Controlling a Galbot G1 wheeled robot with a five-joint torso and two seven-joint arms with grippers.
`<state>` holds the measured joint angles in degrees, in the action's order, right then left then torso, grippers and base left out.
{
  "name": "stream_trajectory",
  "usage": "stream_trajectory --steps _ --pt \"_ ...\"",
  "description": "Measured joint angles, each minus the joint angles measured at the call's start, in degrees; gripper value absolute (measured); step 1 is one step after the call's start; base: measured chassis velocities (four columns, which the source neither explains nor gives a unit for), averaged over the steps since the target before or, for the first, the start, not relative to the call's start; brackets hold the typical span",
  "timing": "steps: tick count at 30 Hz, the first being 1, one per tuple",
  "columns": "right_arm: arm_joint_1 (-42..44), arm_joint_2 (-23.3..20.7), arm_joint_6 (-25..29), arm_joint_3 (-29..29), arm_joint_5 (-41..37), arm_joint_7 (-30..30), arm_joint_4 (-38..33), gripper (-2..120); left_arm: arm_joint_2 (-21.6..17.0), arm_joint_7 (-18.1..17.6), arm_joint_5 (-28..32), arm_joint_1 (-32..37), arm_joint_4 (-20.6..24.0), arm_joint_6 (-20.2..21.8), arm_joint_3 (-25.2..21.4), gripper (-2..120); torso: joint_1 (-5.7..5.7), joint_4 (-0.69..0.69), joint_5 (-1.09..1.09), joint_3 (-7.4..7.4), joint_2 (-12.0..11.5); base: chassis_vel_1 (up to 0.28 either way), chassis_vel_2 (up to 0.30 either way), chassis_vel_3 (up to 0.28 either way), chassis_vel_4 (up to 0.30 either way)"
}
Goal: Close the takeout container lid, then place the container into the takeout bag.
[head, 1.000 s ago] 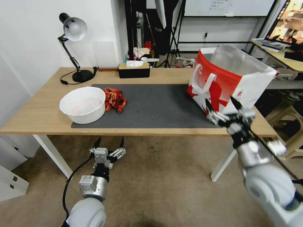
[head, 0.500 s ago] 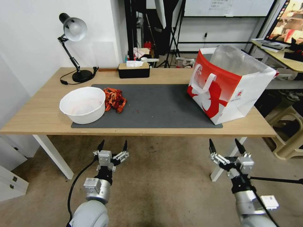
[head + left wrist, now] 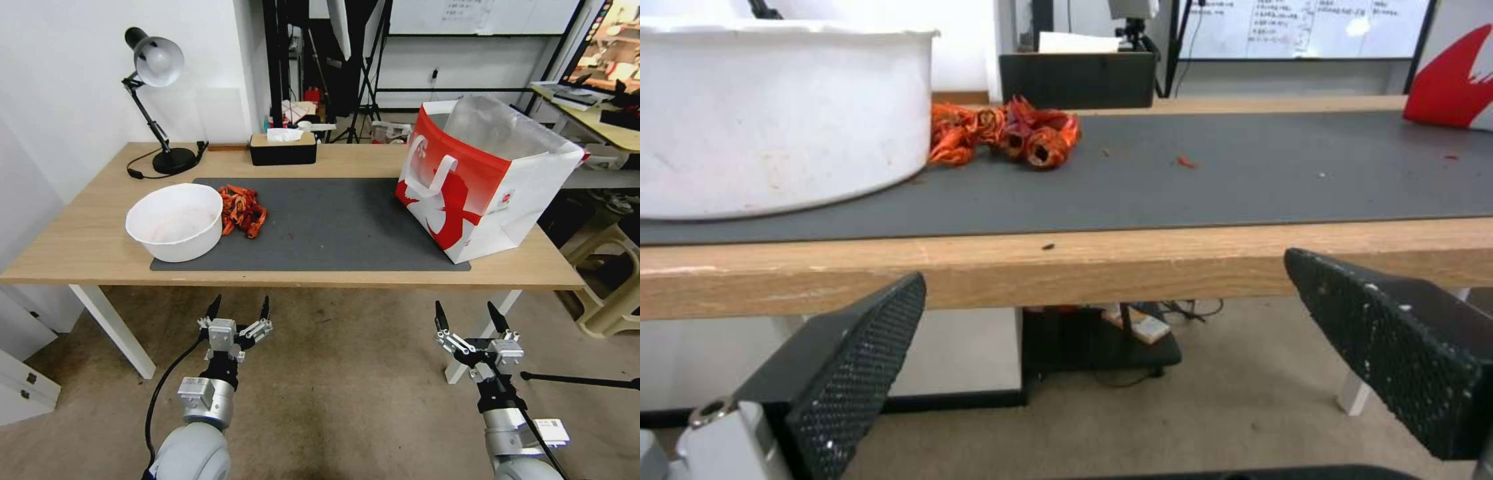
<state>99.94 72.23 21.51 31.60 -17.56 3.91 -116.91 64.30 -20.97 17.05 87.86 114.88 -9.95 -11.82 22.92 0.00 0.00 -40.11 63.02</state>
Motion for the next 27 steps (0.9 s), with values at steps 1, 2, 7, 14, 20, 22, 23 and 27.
stream_trajectory --steps 1,2,7,14,20,22,23,27 --pt "0.0 0.0 0.0 0.0 0.0 0.0 0.0 100 0.0 0.0 0.0 0.0 0.0 0.0 0.0 100 0.00 0.00 0.00 0.00 0.0 0.000 0.000 0.000 0.000" --pt "0.0 0.0 0.0 0.0 0.0 0.0 0.0 100 0.0 0.0 0.0 0.0 0.0 0.0 0.0 100 0.00 0.00 0.00 0.00 0.0 0.000 0.000 0.000 0.000" --pt "-0.1 -0.1 0.0 0.0 -0.1 0.0 0.0 100 0.0 0.0 0.0 0.0 0.0 0.0 0.0 100 0.00 0.00 0.00 0.00 0.0 0.000 0.000 0.000 0.000" --pt "-0.1 -0.1 -0.1 0.0 -0.2 0.0 0.0 100 0.0 0.0 0.0 0.0 0.0 0.0 0.0 100 0.00 0.00 0.00 0.00 0.0 0.000 0.000 0.000 0.000" --pt "-0.1 -0.1 -0.1 0.0 -0.2 0.0 0.0 100 -0.1 0.0 0.0 0.0 0.0 0.0 0.0 100 0.00 0.00 0.00 0.00 0.0 0.000 0.000 0.000 0.000" --pt "-0.1 -0.2 -0.1 0.0 -0.2 0.0 0.0 100 -0.1 0.0 0.0 0.0 0.0 0.0 0.0 100 0.00 0.00 0.00 0.00 0.0 0.000 0.000 0.000 0.000" --pt "-0.1 -0.2 -0.1 0.0 -0.2 0.0 0.0 100 -0.1 0.0 0.0 0.0 0.0 0.0 0.0 100 0.00 0.00 0.00 0.00 0.0 0.000 0.000 0.000 0.000" --pt "-0.2 -0.2 -0.2 0.0 -0.2 0.0 -0.1 100 -0.1 0.0 0.0 0.0 0.0 0.0 0.0 100 0.00 0.00 0.00 0.00 0.0 0.000 0.000 0.000 0.000"
